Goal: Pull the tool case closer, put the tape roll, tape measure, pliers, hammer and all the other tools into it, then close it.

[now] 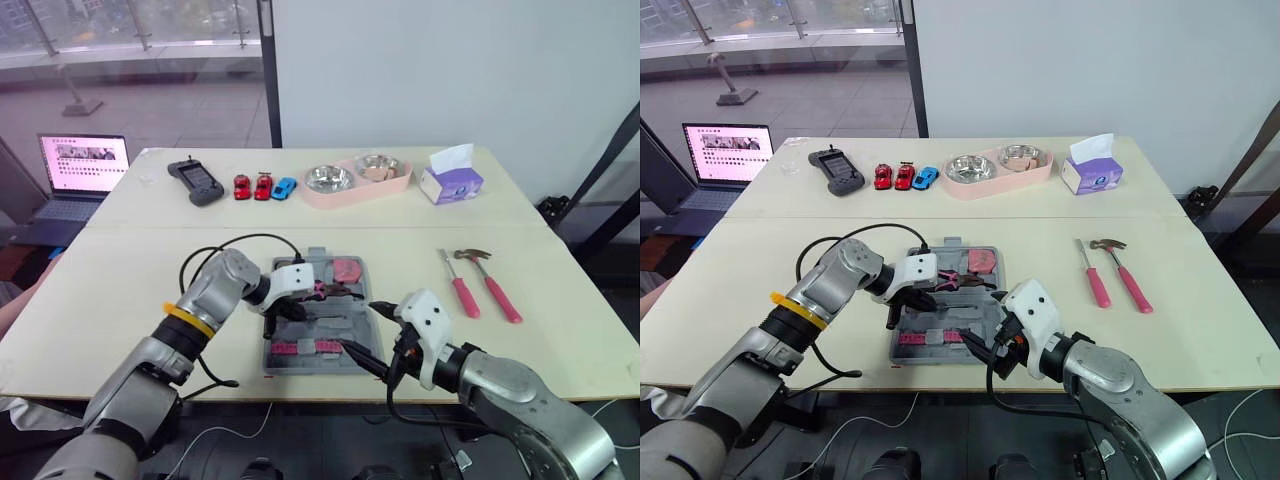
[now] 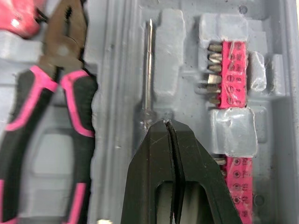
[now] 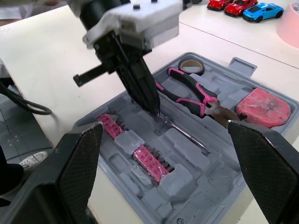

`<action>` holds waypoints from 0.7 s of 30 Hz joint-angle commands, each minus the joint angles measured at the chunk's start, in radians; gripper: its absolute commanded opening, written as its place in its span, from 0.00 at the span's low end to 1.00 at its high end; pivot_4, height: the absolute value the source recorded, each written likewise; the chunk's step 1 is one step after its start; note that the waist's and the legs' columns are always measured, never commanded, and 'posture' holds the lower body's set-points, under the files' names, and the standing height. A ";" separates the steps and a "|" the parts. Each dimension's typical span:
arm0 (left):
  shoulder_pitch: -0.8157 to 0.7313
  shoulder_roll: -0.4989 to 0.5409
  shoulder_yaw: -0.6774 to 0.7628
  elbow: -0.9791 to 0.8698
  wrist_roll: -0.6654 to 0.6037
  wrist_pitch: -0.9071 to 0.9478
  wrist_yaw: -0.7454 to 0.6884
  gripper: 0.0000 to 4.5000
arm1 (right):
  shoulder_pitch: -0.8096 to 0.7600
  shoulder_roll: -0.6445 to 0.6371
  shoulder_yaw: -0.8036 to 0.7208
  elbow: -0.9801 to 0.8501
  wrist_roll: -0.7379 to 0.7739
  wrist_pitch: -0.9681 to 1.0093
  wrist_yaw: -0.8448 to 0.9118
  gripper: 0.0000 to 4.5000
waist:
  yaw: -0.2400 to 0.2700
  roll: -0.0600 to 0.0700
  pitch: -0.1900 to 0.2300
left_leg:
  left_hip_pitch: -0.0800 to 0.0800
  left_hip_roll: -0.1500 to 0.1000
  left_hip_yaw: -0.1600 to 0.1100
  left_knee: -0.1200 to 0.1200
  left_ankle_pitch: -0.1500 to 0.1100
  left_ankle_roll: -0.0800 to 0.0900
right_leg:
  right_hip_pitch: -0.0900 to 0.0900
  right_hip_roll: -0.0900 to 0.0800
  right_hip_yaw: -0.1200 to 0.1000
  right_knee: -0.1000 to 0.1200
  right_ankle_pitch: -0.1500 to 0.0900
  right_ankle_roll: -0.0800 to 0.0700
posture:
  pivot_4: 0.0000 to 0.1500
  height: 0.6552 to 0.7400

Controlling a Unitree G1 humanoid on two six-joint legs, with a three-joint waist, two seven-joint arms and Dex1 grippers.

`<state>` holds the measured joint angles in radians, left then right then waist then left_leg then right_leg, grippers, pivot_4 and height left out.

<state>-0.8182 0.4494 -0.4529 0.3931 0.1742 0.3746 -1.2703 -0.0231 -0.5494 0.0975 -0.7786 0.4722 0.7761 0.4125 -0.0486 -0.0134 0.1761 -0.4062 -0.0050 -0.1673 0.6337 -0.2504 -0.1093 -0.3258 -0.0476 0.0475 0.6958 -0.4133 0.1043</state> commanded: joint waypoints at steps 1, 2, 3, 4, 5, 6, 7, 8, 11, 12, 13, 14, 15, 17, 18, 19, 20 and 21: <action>0.000 -0.001 0.018 0.015 -0.003 -0.048 0.042 0.01 | -0.008 -0.006 -0.018 -0.030 0.001 -0.016 0.009 1.00 | 0.001 0.000 0.000 | 0.000 0.000 0.000 0.000 0.000 0.000 | 0.000 0.000 0.000 0.000 0.000 0.000 | 1.00 1.00; 0.001 -0.005 0.018 0.029 -0.003 -0.064 0.054 0.01 | -0.007 -0.008 -0.019 -0.031 0.001 -0.014 0.010 1.00 | 0.001 0.000 0.000 | 0.000 0.000 0.000 0.000 0.000 0.000 | 0.000 0.000 0.000 0.000 0.000 0.000 | 1.00 1.00; 0.001 -0.011 0.017 0.042 -0.003 -0.065 0.063 0.01 | -0.007 -0.009 -0.020 -0.031 0.001 -0.013 0.010 1.00 | 0.001 0.000 0.000 | 0.000 0.000 0.000 0.000 0.000 0.000 | 0.000 0.000 0.000 0.000 0.000 0.000 | 1.00 1.00; 0.000 -0.015 0.014 0.056 -0.001 -0.074 0.072 0.01 | -0.006 -0.010 -0.021 -0.032 0.002 -0.012 0.011 1.00 | 0.001 0.000 0.000 | 0.000 0.000 0.000 0.000 0.000 0.000 | 0.000 0.000 0.000 0.000 0.000 0.000 | 1.00 1.00; 0.000 -0.018 0.009 0.072 0.003 -0.090 0.080 0.01 | -0.006 -0.010 -0.022 -0.032 0.002 -0.011 0.012 1.00 | 0.002 0.000 0.000 | 0.000 0.000 0.000 0.000 0.000 0.000 | 0.000 0.000 0.000 0.000 0.000 0.000 | 1.00 1.00; 0.002 -0.020 0.005 0.085 0.006 -0.097 0.086 0.01 | -0.005 -0.011 -0.023 -0.033 0.003 -0.010 0.012 1.00 | 0.002 0.000 0.000 | 0.000 0.000 0.000 0.000 0.000 0.000 | 0.000 0.000 0.000 0.000 0.000 0.000 | 1.00 1.00; 0.006 -0.021 0.001 0.094 0.009 -0.105 0.089 0.01 | -0.005 -0.012 -0.023 -0.034 0.004 -0.009 0.012 1.00 | 0.001 0.000 0.000 | 0.000 0.000 0.000 0.000 0.000 0.000 | 0.000 0.000 0.000 0.000 0.000 0.000 | 1.00 1.00; 0.010 -0.021 -0.004 0.101 0.013 -0.111 0.091 0.01 | -0.004 -0.013 -0.025 -0.034 0.004 -0.009 0.012 1.00 | 0.000 0.000 0.000 | 0.000 0.000 0.000 0.000 0.000 0.000 | 0.000 0.000 0.000 0.000 0.000 0.000 | 1.00 1.00; 0.024 -0.020 -0.022 0.123 0.033 -0.125 0.107 0.01 | -0.002 -0.016 -0.029 -0.037 0.007 -0.007 0.012 1.00 | 0.001 0.000 0.000 | 0.000 0.000 0.000 0.000 0.000 0.000 | 0.000 0.000 0.000 0.000 0.000 0.000 | 1.00 1.00; 0.027 -0.020 -0.028 0.132 0.041 -0.133 0.115 0.01 | -0.001 -0.017 -0.031 -0.038 0.007 -0.006 0.011 1.00 | 0.001 0.000 0.000 | 0.000 0.000 0.000 0.000 0.000 0.000 | 0.000 0.000 0.000 0.000 0.000 0.000 | 1.00 1.00; 0.032 -0.019 -0.037 0.140 0.051 -0.142 0.119 0.01 | 0.000 -0.018 -0.032 -0.039 0.008 -0.005 0.011 1.00 | 0.001 0.000 0.000 | 0.000 0.000 0.000 0.000 0.000 0.000 | 0.000 0.000 0.000 0.000 0.000 0.000 | 1.00 1.00; 0.034 -0.019 -0.044 0.146 0.059 -0.145 0.123 0.01 | 0.000 -0.018 -0.033 -0.039 0.008 -0.004 0.010 1.00 | 0.001 0.000 -0.001 | 0.001 0.000 0.000 0.000 0.000 0.000 | 0.001 0.000 0.000 0.000 0.000 0.000 | 1.00 1.00; 0.037 -0.018 -0.052 0.152 0.068 -0.159 0.126 0.01 | 0.001 -0.019 -0.034 -0.040 0.009 -0.003 0.010 1.00 | 0.001 0.001 -0.001 | 0.001 0.000 0.000 0.000 0.000 0.000 | 0.001 0.000 0.000 0.000 0.000 0.000 | 1.00 1.00; 0.042 -0.016 -0.062 0.163 0.082 -0.177 0.140 0.01 | 0.001 -0.021 -0.035 -0.040 0.009 -0.002 0.010 1.00 | 0.002 0.001 -0.001 | 0.004 0.000 0.000 0.000 0.000 0.000 | 0.003 0.000 0.000 0.000 0.000 0.000 | 1.00 1.00; 0.044 -0.018 -0.063 0.167 0.085 -0.180 0.145 0.01 | 0.001 -0.022 -0.036 -0.040 0.009 -0.002 0.010 1.00 | 0.002 0.001 -0.001 | 0.005 0.000 0.000 0.000 -0.001 0.001 | 0.004 0.000 0.000 0.000 0.000 0.000 | 1.00 1.00; 0.045 -0.020 -0.062 0.169 0.087 -0.181 0.148 0.01 | 0.002 -0.023 -0.037 -0.039 0.010 -0.002 0.011 1.00 | 0.003 0.001 -0.002 | 0.006 0.000 0.000 -0.001 -0.001 0.003 | 0.005 0.000 0.000 0.000 0.000 0.000 | 1.00 1.00; 0.046 -0.022 -0.058 0.169 0.085 -0.181 0.151 0.01 | 0.003 -0.024 -0.038 -0.039 0.009 -0.002 0.012 1.00 | 0.003 0.001 -0.002 | 0.007 0.000 0.001 -0.001 -0.002 0.004 | 0.006 0.000 0.001 0.000 0.000 0.000 | 1.00 1.00; 0.046 -0.026 -0.052 0.169 0.081 -0.178 0.157 0.01 | 0.004 -0.025 -0.039 -0.039 0.009 -0.003 0.014 1.00 | 0.003 0.001 -0.002 | 0.008 0.000 0.001 -0.001 -0.002 0.005 | 0.007 0.000 0.001 0.000 0.000 0.000 | 1.00 1.00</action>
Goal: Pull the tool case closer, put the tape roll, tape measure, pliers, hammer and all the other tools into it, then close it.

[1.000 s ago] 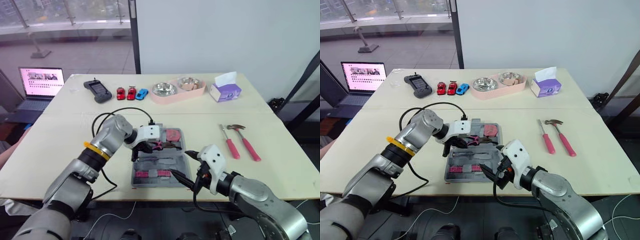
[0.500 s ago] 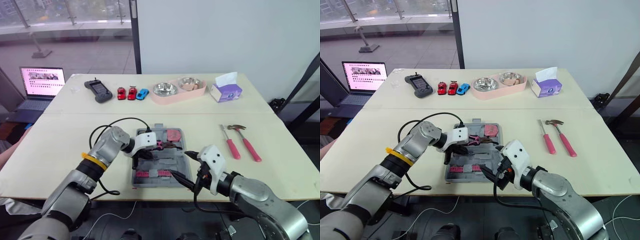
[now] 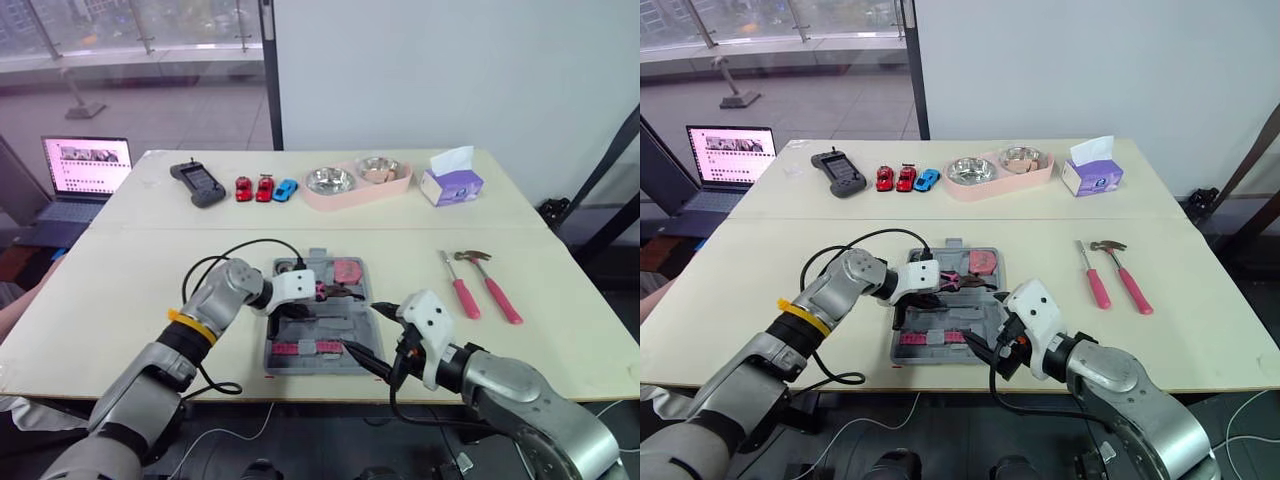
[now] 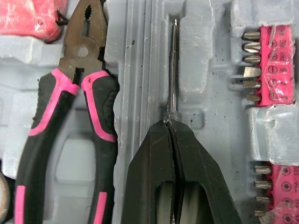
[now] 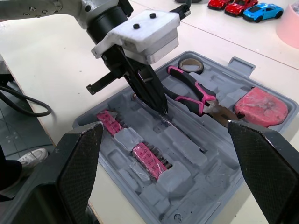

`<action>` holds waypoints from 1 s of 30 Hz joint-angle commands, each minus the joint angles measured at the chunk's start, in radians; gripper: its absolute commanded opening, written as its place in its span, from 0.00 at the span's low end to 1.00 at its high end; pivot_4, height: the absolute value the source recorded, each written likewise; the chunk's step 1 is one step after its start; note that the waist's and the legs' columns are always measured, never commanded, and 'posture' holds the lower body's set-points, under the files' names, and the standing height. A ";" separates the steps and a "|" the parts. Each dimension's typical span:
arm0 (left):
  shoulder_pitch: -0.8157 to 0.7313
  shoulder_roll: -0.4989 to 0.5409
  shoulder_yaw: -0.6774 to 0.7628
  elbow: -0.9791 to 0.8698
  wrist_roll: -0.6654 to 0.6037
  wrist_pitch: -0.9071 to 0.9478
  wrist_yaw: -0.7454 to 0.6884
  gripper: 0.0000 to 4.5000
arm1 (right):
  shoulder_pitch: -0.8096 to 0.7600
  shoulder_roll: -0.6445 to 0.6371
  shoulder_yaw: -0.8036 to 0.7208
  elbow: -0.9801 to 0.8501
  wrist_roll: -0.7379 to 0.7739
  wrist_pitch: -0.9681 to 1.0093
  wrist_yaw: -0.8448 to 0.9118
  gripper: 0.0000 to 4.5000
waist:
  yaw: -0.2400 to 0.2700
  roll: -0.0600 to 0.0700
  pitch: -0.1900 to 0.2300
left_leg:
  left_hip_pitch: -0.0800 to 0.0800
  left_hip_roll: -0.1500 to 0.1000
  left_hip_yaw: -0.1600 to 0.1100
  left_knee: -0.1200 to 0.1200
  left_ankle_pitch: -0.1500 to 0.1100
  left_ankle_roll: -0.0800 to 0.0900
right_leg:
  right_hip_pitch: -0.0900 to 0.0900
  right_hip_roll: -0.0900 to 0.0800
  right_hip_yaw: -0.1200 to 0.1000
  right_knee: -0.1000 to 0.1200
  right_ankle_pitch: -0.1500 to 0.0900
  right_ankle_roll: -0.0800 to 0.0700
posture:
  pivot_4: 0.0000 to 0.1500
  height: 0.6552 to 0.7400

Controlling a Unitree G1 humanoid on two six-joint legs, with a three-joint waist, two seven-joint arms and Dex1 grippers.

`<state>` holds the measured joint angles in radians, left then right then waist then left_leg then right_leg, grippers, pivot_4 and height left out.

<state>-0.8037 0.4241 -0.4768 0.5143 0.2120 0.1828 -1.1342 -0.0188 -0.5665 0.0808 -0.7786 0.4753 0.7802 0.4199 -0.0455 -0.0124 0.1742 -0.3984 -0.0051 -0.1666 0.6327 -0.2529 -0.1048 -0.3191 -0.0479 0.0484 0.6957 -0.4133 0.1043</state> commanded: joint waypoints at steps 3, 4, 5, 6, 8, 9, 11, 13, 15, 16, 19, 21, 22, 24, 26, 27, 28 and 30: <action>0.011 -0.010 0.000 0.047 0.021 0.017 0.028 0.01 | -0.001 -0.012 -0.027 -0.037 0.007 -0.009 0.012 1.00 | 0.001 0.000 0.000 | 0.002 0.000 0.000 0.000 0.000 0.001 | 0.001 0.000 0.000 0.000 0.000 0.000 | 1.00 1.00; -0.007 -0.015 0.024 0.045 0.002 0.023 0.030 0.01 | -0.005 -0.014 -0.029 -0.033 0.007 -0.010 0.016 1.00 | 0.001 0.000 0.000 | 0.002 0.000 0.000 0.000 0.000 0.001 | 0.001 0.000 0.000 0.000 0.000 0.000 | 1.00 1.00; -0.021 -0.020 0.046 0.039 -0.016 0.029 0.031 0.01 | -0.007 -0.016 -0.033 -0.030 0.008 -0.012 0.020 1.00 | 0.001 0.000 0.000 | 0.002 0.000 0.000 0.000 0.000 0.001 | 0.002 0.000 0.000 0.000 0.000 0.000 | 1.00 1.00; -0.041 -0.021 0.081 0.011 -0.052 0.048 0.015 0.01 | -0.013 -0.018 -0.037 -0.023 0.008 -0.014 0.026 1.00 | 0.001 0.000 0.000 | 0.002 0.000 0.000 0.000 0.000 0.001 | 0.002 0.000 0.000 0.000 0.000 0.000 | 1.00 1.00; -0.067 -0.012 0.138 -0.046 -0.112 0.090 -0.012 0.01 | -0.021 -0.025 -0.047 -0.010 0.008 -0.019 0.040 1.00 | 0.000 -0.001 0.000 | 0.001 0.000 0.000 0.000 0.000 0.000 | 0.001 0.000 0.001 0.000 0.000 0.000 | 1.00 1.00; -0.077 0.002 0.176 -0.081 -0.150 0.117 -0.026 0.01 | -0.026 -0.029 -0.055 -0.001 0.010 -0.022 0.049 1.00 | 0.000 -0.001 0.000 | -0.001 0.000 0.000 0.000 0.000 0.000 | -0.001 0.000 0.000 0.000 0.000 0.000 | 1.00 1.00; -0.083 0.030 0.241 -0.140 -0.218 0.167 -0.048 0.01 | -0.030 -0.040 -0.075 0.014 0.013 -0.029 0.067 1.00 | -0.002 -0.001 0.000 | -0.004 0.000 0.000 0.001 0.000 -0.001 | -0.004 0.000 0.000 0.001 0.000 0.000 | 1.00 1.00; -0.076 0.070 0.309 -0.196 -0.293 0.208 -0.081 0.01 | -0.034 -0.050 -0.093 0.033 0.015 -0.036 0.085 1.00 | -0.004 -0.001 0.000 | -0.005 0.000 0.000 0.000 0.002 -0.004 | -0.005 0.000 0.000 0.000 0.000 0.000 | 1.00 1.00; -0.046 0.137 0.374 -0.241 -0.358 0.275 -0.118 0.01 | -0.032 -0.067 -0.113 0.056 0.011 -0.049 0.107 1.00 | -0.010 0.000 0.000 | -0.004 0.000 0.000 0.000 0.002 -0.004 | -0.005 0.000 0.000 0.000 0.000 0.000 | 1.00 1.00; -0.025 0.170 0.401 -0.260 -0.386 0.296 -0.133 0.01 | -0.031 -0.074 -0.122 0.067 0.010 -0.056 0.117 1.00 | -0.012 0.000 0.000 | -0.004 0.000 0.000 -0.001 0.002 -0.005 | -0.005 0.001 0.000 0.000 0.000 0.000 | 1.00 1.00; 0.100 0.293 0.486 -0.300 -0.434 0.276 -0.170 0.01 | -0.034 -0.101 -0.158 0.115 0.005 -0.080 0.154 1.00 | -0.024 0.000 0.000 | -0.003 0.000 0.000 -0.001 0.002 -0.004 | -0.004 0.000 0.000 0.000 0.000 0.000 | 1.00 1.00; 0.174 0.350 0.519 -0.324 -0.459 0.278 -0.183 0.01 | -0.029 -0.114 -0.184 0.139 0.007 -0.095 0.175 1.00 | -0.024 0.000 0.000 | -0.003 0.001 0.000 -0.002 0.002 -0.004 | -0.004 0.001 0.001 0.000 0.000 0.000 | 1.00 1.00; 0.213 0.376 0.537 -0.330 -0.472 0.286 -0.186 0.01 | -0.028 -0.118 -0.197 0.151 0.010 -0.102 0.184 1.00 | -0.023 0.001 0.001 | -0.003 0.001 0.000 -0.002 0.002 -0.004 | -0.004 0.001 0.000 0.000 0.000 0.000 | 1.00 1.00; 0.328 0.435 0.591 -0.329 -0.495 0.283 -0.198 0.01 | -0.020 -0.137 -0.225 0.186 0.006 -0.116 0.203 1.00 | -0.016 0.001 0.001 | -0.004 0.001 0.000 -0.002 0.001 -0.002 | -0.004 0.000 0.000 0.000 0.000 0.000 | 1.00 1.00; 0.450 0.478 0.638 -0.334 -0.498 0.228 -0.200 0.01 | -0.005 -0.152 -0.264 0.213 0.006 -0.124 0.218 1.00 | -0.015 0.001 0.001 | -0.004 0.001 0.000 -0.002 0.001 -0.001 | -0.004 0.000 0.001 -0.001 0.000 0.000 | 1.00 1.00; 0.506 0.493 0.657 -0.336 -0.493 0.189 -0.196 0.01 | 0.007 -0.159 -0.288 0.224 0.008 -0.128 0.225 1.00 | -0.014 0.001 0.001 | -0.004 0.001 0.000 -0.002 0.000 -0.001 | -0.004 -0.001 0.001 -0.001 0.000 0.000 | 1.00 1.00; 0.546 0.499 0.676 -0.327 -0.486 0.155 -0.179 0.01 | 0.022 -0.167 -0.310 0.235 0.008 -0.133 0.233 1.00 | -0.011 0.002 0.001 | -0.004 0.001 0.000 -0.002 0.000 0.000 | -0.004 -0.001 0.001 -0.001 0.000 0.000 | 1.00 1.00; 0.600 0.506 0.717 -0.302 -0.496 0.127 -0.158 0.21 | 0.053 -0.183 -0.351 0.254 0.007 -0.144 0.248 1.00 | 0.002 0.002 0.001 | -0.004 0.001 0.000 -0.002 0.000 0.000 | -0.004 -0.001 0.001 -0.001 0.000 0.000 | 1.00 1.00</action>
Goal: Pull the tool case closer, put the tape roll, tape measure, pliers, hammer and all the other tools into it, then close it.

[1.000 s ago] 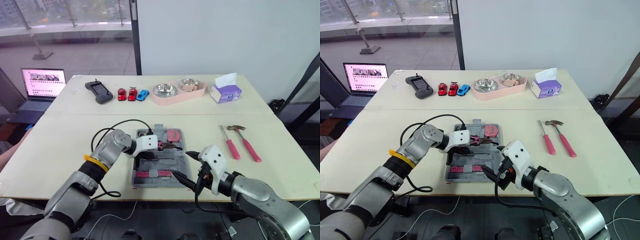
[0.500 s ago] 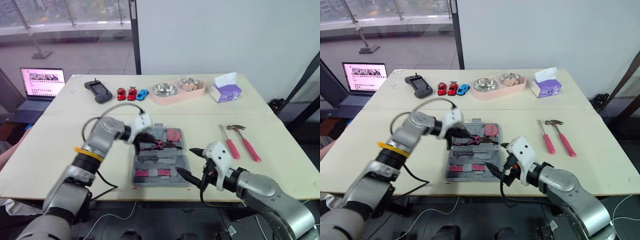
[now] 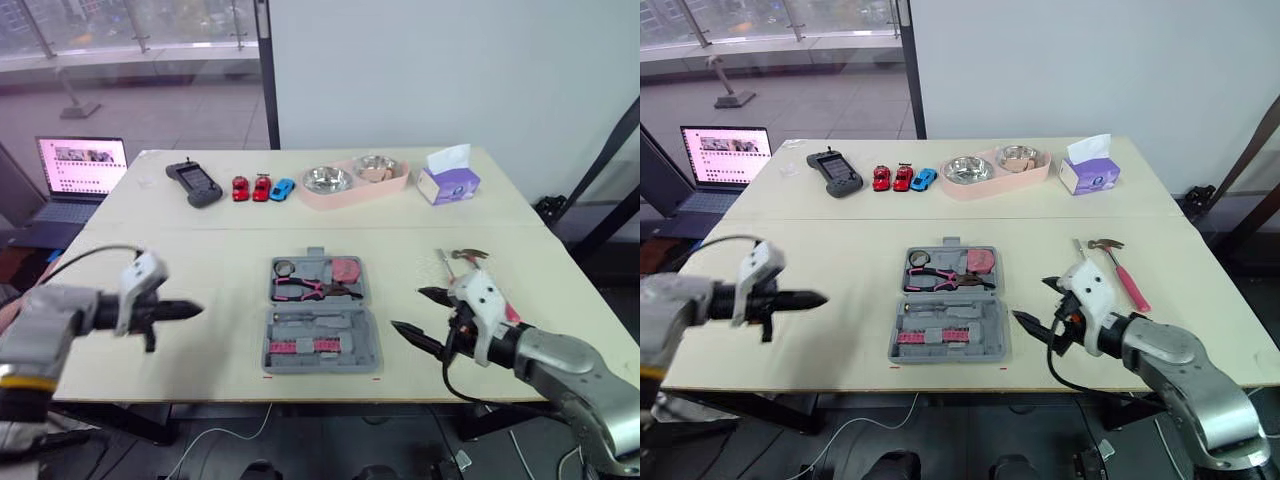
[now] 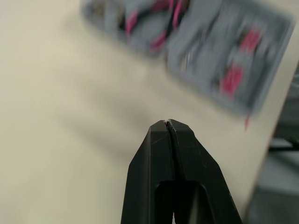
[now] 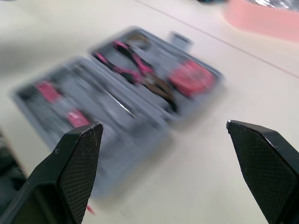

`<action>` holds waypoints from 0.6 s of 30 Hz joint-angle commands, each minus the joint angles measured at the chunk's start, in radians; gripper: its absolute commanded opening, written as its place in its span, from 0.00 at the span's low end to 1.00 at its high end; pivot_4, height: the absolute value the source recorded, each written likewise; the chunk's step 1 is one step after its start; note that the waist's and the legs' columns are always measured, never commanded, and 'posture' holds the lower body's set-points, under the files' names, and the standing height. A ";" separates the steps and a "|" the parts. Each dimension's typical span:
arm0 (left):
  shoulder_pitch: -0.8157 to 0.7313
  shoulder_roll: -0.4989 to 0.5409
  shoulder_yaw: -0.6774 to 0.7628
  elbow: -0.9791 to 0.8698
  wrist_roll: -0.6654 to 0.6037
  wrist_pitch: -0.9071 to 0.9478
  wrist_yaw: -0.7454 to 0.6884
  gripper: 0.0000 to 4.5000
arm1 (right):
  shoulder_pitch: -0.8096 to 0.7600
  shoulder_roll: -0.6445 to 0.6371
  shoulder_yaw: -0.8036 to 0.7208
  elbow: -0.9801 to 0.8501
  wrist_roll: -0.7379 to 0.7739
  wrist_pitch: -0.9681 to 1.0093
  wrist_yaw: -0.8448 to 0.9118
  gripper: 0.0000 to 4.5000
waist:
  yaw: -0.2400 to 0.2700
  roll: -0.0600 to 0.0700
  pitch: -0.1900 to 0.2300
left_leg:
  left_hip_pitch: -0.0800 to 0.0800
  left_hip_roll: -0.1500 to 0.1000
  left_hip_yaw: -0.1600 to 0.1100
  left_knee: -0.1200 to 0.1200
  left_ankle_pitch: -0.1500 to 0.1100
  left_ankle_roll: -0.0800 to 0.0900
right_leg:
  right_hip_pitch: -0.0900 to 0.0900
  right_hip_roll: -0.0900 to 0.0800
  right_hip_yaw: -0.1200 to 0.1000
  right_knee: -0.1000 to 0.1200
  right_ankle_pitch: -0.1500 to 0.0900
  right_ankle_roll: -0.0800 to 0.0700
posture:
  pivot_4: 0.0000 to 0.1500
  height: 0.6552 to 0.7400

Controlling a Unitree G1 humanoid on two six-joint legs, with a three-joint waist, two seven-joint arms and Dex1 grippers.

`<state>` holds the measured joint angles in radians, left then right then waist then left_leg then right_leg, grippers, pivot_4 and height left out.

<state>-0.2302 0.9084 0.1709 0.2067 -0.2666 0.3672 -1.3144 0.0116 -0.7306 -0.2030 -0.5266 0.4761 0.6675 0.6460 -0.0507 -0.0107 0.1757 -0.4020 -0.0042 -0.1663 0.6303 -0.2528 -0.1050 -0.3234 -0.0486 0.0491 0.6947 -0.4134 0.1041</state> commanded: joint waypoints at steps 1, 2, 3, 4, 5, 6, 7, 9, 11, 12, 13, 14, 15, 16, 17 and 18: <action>0.056 0.033 0.092 0.020 -0.021 -0.080 0.021 0.31 | 0.049 -0.027 -0.100 0.013 0.007 -0.038 0.034 1.00 | 0.011 0.000 0.000 | 0.000 0.000 0.000 0.000 0.000 0.000 | 0.000 0.000 0.000 0.000 0.000 0.000 | 1.00 1.00; 0.078 0.043 0.112 0.033 -0.025 -0.098 0.019 0.42 | 0.080 -0.037 -0.132 0.021 0.009 -0.044 0.052 1.00 | 0.012 0.000 0.000 | 0.000 0.000 0.000 0.000 0.000 0.000 | 0.000 0.000 0.000 0.000 0.000 0.000 | 1.00 1.00; 0.095 0.053 0.135 0.051 -0.027 -0.120 0.020 0.55 | 0.118 -0.048 -0.172 0.028 0.008 -0.055 0.073 1.00 | 0.014 0.000 0.000 | 0.000 0.000 0.000 0.000 0.000 0.000 | 0.000 0.000 0.000 0.000 0.000 0.000 | 1.00 1.00; 0.109 0.059 0.150 0.058 -0.030 -0.134 0.022 0.66 | 0.147 -0.056 -0.202 0.035 0.008 -0.066 0.090 1.00 | 0.014 0.000 0.000 | -0.001 0.000 0.000 0.000 0.000 0.000 | 0.000 0.000 0.000 0.000 0.000 0.000 | 1.00 1.00; 0.116 0.071 0.177 0.083 -0.032 -0.155 0.029 0.77 | 0.186 -0.064 -0.256 0.050 -0.001 -0.089 0.108 1.00 | 0.013 0.000 0.000 | -0.001 0.000 0.000 0.000 0.000 0.000 | 0.000 0.000 0.000 -0.002 0.000 0.000 | 1.00 1.00; 0.123 0.085 0.204 0.107 -0.035 -0.171 0.035 0.88 | 0.224 -0.071 -0.310 0.066 -0.007 -0.112 0.129 1.00 | 0.013 0.000 0.000 | -0.001 0.000 0.000 0.000 0.000 0.001 | 0.001 0.000 0.000 -0.002 0.000 0.000 | 1.00 1.00; 0.131 0.103 0.234 0.138 -0.036 -0.188 0.037 0.99 | 0.263 -0.077 -0.368 0.084 -0.008 -0.131 0.153 1.00 | 0.012 0.000 0.000 | -0.001 0.000 0.000 0.000 0.000 0.001 | 0.000 0.000 0.000 -0.002 0.000 0.000 | 1.00 1.00; 0.152 0.133 0.277 0.185 -0.034 -0.216 0.040 0.99 | 0.316 -0.084 -0.448 0.116 -0.005 -0.160 0.189 1.00 | 0.007 0.000 0.000 | 0.000 0.000 0.001 -0.001 0.000 0.001 | 0.001 0.000 0.000 -0.003 0.000 0.000 | 1.00 1.00; 0.184 0.154 0.308 0.230 -0.028 -0.254 0.042 0.99 | 0.346 -0.089 -0.483 0.152 -0.015 -0.192 0.206 1.00 | 0.001 0.000 0.000 | 0.002 0.000 0.002 -0.003 0.000 0.001 | 0.001 0.000 0.001 -0.003 0.000 0.000 | 1.00 1.00; 0.202 0.159 0.321 0.243 -0.027 -0.267 0.044 0.99 | 0.350 -0.088 -0.487 0.168 -0.021 -0.205 0.210 1.00 | -0.003 0.000 0.000 | 0.005 0.000 0.004 -0.004 0.000 0.001 | 0.003 0.000 0.002 -0.003 0.000 0.000 | 1.00 1.00; 0.222 0.159 0.334 0.245 -0.028 -0.278 0.047 0.99 | 0.350 -0.085 -0.483 0.182 -0.028 -0.219 0.211 1.00 | -0.005 0.001 0.000 | 0.010 0.001 0.006 -0.007 0.000 0.001 | 0.005 0.000 0.004 -0.003 0.000 0.000 | 1.00 1.00; 0.236 0.158 0.341 0.244 -0.030 -0.285 0.050 0.99 | 0.349 -0.083 -0.481 0.192 -0.032 -0.229 0.213 1.00 | -0.006 0.001 0.000 | 0.011 0.001 0.007 -0.009 0.000 0.001 | 0.005 0.000 0.006 -0.003 0.000 0.000 | 1.00 1.00; 0.248 0.155 0.345 0.236 -0.034 -0.286 0.053 0.99 | 0.348 -0.081 -0.475 0.197 -0.034 -0.236 0.216 1.00 | -0.007 0.002 0.001 | 0.012 0.001 0.008 -0.009 0.000 0.001 | 0.005 0.000 0.006 -0.003 0.000 0.000 | 1.00 1.00; 0.268 0.146 0.349 0.212 -0.042 -0.280 0.057 0.99 | 0.344 -0.079 -0.465 0.200 -0.036 -0.240 0.217 1.00 | -0.007 0.002 0.001 | 0.012 0.001 0.008 -0.010 0.000 0.001 | 0.005 0.000 0.006 -0.003 0.000 0.000 | 1.00 1.00; 0.281 0.141 0.351 0.195 -0.048 -0.275 0.061 0.99 | 0.341 -0.078 -0.458 0.201 -0.036 -0.242 0.218 1.00 | -0.007 0.002 0.001 | 0.011 0.002 0.008 -0.010 0.000 0.001 | 0.004 0.000 0.007 -0.003 0.000 0.000 | 1.00 1.00; 0.297 0.132 0.353 0.170 -0.056 -0.265 0.066 0.99 | 0.338 -0.078 -0.448 0.202 -0.038 -0.244 0.219 1.00 | -0.006 0.002 0.001 | 0.011 0.002 0.008 -0.010 0.000 0.001 | 0.004 0.000 0.007 -0.003 0.000 0.000 | 1.00 1.00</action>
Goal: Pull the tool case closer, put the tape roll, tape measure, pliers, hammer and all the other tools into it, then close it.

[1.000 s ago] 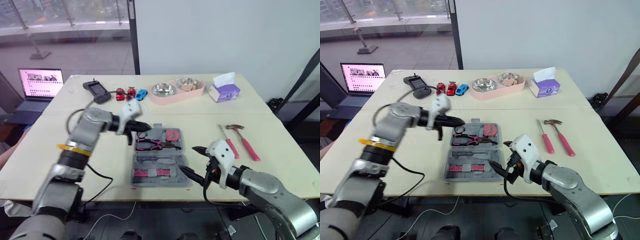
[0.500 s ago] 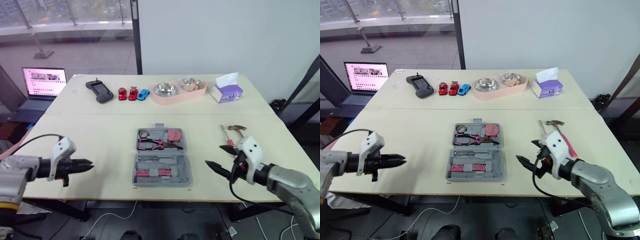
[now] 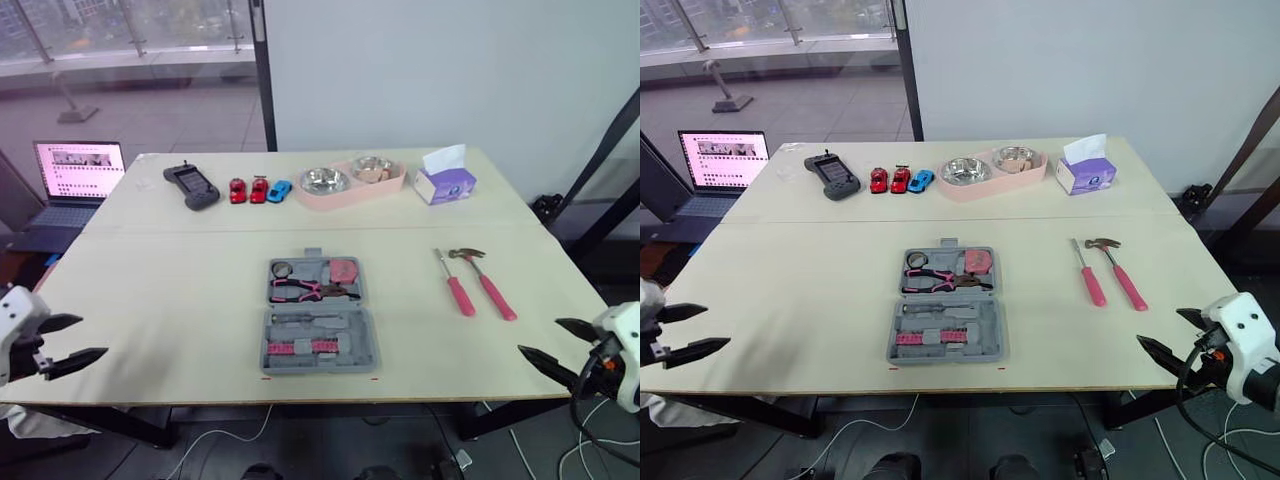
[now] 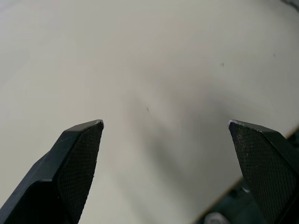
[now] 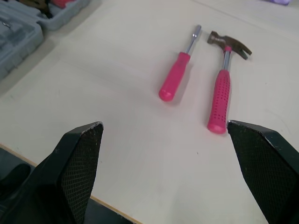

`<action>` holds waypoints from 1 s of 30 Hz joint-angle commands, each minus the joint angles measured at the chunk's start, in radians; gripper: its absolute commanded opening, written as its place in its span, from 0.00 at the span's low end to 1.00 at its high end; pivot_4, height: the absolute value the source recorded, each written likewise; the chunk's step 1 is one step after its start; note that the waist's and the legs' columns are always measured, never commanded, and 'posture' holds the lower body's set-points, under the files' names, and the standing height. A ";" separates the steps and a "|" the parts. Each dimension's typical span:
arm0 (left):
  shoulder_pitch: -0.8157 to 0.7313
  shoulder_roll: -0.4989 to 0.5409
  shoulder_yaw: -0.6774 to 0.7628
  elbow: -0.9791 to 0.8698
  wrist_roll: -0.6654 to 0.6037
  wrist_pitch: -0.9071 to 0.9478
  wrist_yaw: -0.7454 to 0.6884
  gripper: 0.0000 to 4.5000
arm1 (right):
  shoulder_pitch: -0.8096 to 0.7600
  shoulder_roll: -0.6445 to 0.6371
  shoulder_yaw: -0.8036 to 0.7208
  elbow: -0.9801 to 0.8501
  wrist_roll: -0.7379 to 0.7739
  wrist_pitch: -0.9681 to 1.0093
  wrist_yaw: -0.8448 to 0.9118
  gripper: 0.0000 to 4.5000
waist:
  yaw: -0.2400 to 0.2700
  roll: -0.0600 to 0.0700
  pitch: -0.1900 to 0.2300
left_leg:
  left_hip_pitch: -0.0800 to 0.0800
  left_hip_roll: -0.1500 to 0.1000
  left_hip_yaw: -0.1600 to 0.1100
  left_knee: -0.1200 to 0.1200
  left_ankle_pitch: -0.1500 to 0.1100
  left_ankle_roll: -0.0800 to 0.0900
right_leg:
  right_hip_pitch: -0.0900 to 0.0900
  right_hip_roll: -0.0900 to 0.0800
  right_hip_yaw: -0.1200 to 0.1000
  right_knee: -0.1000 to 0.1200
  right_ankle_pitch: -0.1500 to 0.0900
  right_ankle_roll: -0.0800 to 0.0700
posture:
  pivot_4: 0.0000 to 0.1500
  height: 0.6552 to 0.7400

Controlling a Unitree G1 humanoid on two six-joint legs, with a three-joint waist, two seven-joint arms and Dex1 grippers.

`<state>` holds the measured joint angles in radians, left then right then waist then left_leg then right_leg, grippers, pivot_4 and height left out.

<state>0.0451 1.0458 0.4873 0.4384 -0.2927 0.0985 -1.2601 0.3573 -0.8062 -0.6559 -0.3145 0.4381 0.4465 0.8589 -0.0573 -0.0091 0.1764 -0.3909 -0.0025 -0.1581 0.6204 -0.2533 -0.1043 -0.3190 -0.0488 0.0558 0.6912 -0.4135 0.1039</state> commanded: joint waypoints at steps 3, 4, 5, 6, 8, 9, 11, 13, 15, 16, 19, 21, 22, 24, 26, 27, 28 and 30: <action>0.057 -0.034 0.036 -0.126 -0.045 0.027 0.033 0.99 | -0.021 -0.002 0.028 -0.019 0.003 -0.016 0.002 1.00 | 0.007 0.000 0.000 | 0.000 0.000 0.001 0.000 0.000 0.000 | 0.000 0.000 0.000 -0.001 0.000 0.000 | 1.00 1.00; 0.066 -0.043 0.035 -0.145 -0.048 0.034 0.039 0.99 | -0.022 -0.001 0.033 -0.026 0.005 -0.012 0.000 1.00 | 0.010 0.000 0.000 | 0.000 0.000 0.001 0.000 0.000 0.000 | 0.000 0.000 0.000 -0.001 0.000 0.000 | 1.00 1.00; 0.075 -0.054 0.033 -0.167 -0.053 0.041 0.046 0.99 | -0.021 0.002 0.037 -0.035 0.009 -0.006 -0.003 1.00 | 0.012 0.000 0.000 | 0.000 0.000 0.001 0.000 0.000 0.000 | 0.000 0.000 0.000 -0.001 0.000 0.000 | 1.00 1.00; 0.084 -0.068 0.029 -0.193 -0.058 0.048 0.055 0.99 | -0.017 0.007 0.042 -0.049 0.015 0.004 -0.009 1.00 | 0.013 0.000 0.000 | 0.000 0.000 0.001 0.000 0.000 0.000 | 0.000 0.000 0.000 -0.001 0.000 0.000 | 1.00 1.00; 0.104 -0.115 0.014 -0.281 -0.083 0.088 0.086 0.99 | -0.008 0.030 0.059 -0.109 0.028 0.041 -0.043 1.00 | 0.014 0.000 0.000 | 0.000 0.000 0.001 0.000 0.000 0.000 | 0.000 -0.001 0.001 -0.001 0.000 0.000 | 1.00 1.00; 0.119 -0.141 -0.001 -0.344 -0.099 0.123 0.108 0.99 | -0.014 0.054 0.066 -0.147 0.047 0.077 -0.081 1.00 | 0.014 0.000 0.000 | 0.000 0.000 0.001 0.000 0.000 0.000 | 0.000 -0.001 0.001 -0.001 0.000 0.000 | 1.00 1.00; 0.155 -0.206 -0.042 -0.484 -0.119 0.180 0.162 0.99 | -0.028 0.125 0.090 -0.245 0.088 0.153 -0.184 1.00 | 0.014 0.000 0.000 | -0.001 0.000 0.001 0.000 0.000 0.000 | 0.001 -0.001 0.001 -0.002 0.000 0.000 | 1.00 1.00; 0.183 -0.289 -0.076 -0.600 -0.134 0.176 0.214 0.99 | -0.048 0.210 0.145 -0.350 0.084 0.233 -0.326 1.00 | 0.013 0.000 0.000 | -0.001 0.000 0.001 0.001 0.000 0.000 | 0.001 -0.001 0.001 -0.002 0.000 0.000 | 1.00 1.00; 0.196 -0.356 -0.117 -0.702 -0.148 0.181 0.261 0.99 | -0.087 0.290 0.235 -0.409 0.004 0.307 -0.495 1.00 | 0.012 -0.001 -0.001 | -0.001 0.001 0.001 0.001 0.000 0.000 | 0.000 0.000 0.001 -0.001 0.000 0.000 | 1.00 1.00; 0.196 -0.380 -0.143 -0.750 -0.156 0.186 0.275 0.99 | -0.106 0.321 0.283 -0.425 -0.045 0.327 -0.566 1.00 | 0.013 -0.001 -0.001 | -0.001 0.001 0.001 0.001 0.000 0.000 | 0.000 0.000 0.001 -0.001 0.000 0.000 | 1.00 1.00; 0.190 -0.417 -0.206 -0.867 -0.207 0.241 0.298 0.99 | -0.172 0.397 0.375 -0.418 -0.153 0.367 -0.725 1.00 | 0.016 -0.001 -0.001 | -0.001 0.001 0.001 0.001 0.000 -0.001 | 0.000 0.000 0.002 -0.001 0.000 -0.001 | 1.00 1.00; 0.187 -0.423 -0.240 -0.934 -0.265 0.299 0.302 0.99 | -0.225 0.433 0.395 -0.375 -0.206 0.378 -0.800 1.00 | 0.015 0.000 -0.001 | -0.001 0.001 0.001 0.001 0.000 -0.001 | 0.000 0.000 0.002 -0.001 0.000 -0.001 | 1.00 1.00; 0.183 -0.425 -0.257 -0.960 -0.279 0.318 0.310 0.99 | -0.251 0.437 0.396 -0.345 -0.229 0.377 -0.821 1.00 | 0.015 0.000 -0.001 | -0.001 0.000 0.001 0.001 0.000 -0.001 | -0.001 0.000 0.002 -0.001 0.000 -0.001 | 1.00 1.00; 0.158 -0.439 -0.295 -0.996 -0.289 0.335 0.339 0.99 | -0.338 0.416 0.380 -0.222 -0.268 0.362 -0.846 1.00 | 0.014 0.000 -0.001 | -0.001 0.000 0.001 0.001 0.001 -0.001 | -0.001 0.000 0.002 -0.001 0.000 -0.001 | 1.00 1.00; 0.131 -0.450 -0.330 -1.022 -0.300 0.358 0.366 0.99 | -0.435 0.380 0.365 -0.068 -0.294 0.328 -0.845 1.00 | 0.014 0.000 -0.001 | 0.000 0.000 0.002 0.001 0.001 -0.001 | 0.000 0.000 0.003 -0.001 0.000 0.000 | 1.00 1.00; 0.121 -0.452 -0.346 -1.034 -0.307 0.369 0.376 0.99 | -0.483 0.360 0.363 0.019 -0.308 0.310 -0.843 1.00 | 0.013 0.000 -0.001 | 0.000 0.000 0.002 0.001 0.001 -0.001 | 0.000 0.000 0.003 -0.001 0.000 0.000 | 1.00 1.00; 0.115 -0.454 -0.360 -1.042 -0.309 0.375 0.381 0.99 | -0.532 0.345 0.359 0.105 -0.315 0.282 -0.839 1.00 | 0.012 0.000 -0.001 | 0.000 0.000 0.002 0.001 0.001 -0.001 | 0.000 0.000 0.003 -0.001 0.000 0.000 | 1.00 1.00; 0.104 -0.462 -0.379 -1.053 -0.317 0.382 0.395 0.99 | -0.632 0.318 0.361 0.282 -0.320 0.228 -0.815 1.00 | 0.011 0.001 0.000 | 0.000 0.000 0.002 0.000 0.000 -0.001 | 0.000 0.000 0.003 -0.001 0.000 0.000 | 1.00 1.00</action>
<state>0.1515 0.5862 0.1197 -0.5761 -0.5826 0.4762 -0.8786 -0.2294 -0.4653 -0.2836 -0.1239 0.1325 0.7307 0.0297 -0.0466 -0.0081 0.1760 -0.3908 -0.0023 -0.1554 0.6205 -0.2529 -0.1051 -0.3197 -0.0481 0.0590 0.6899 -0.4131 0.1034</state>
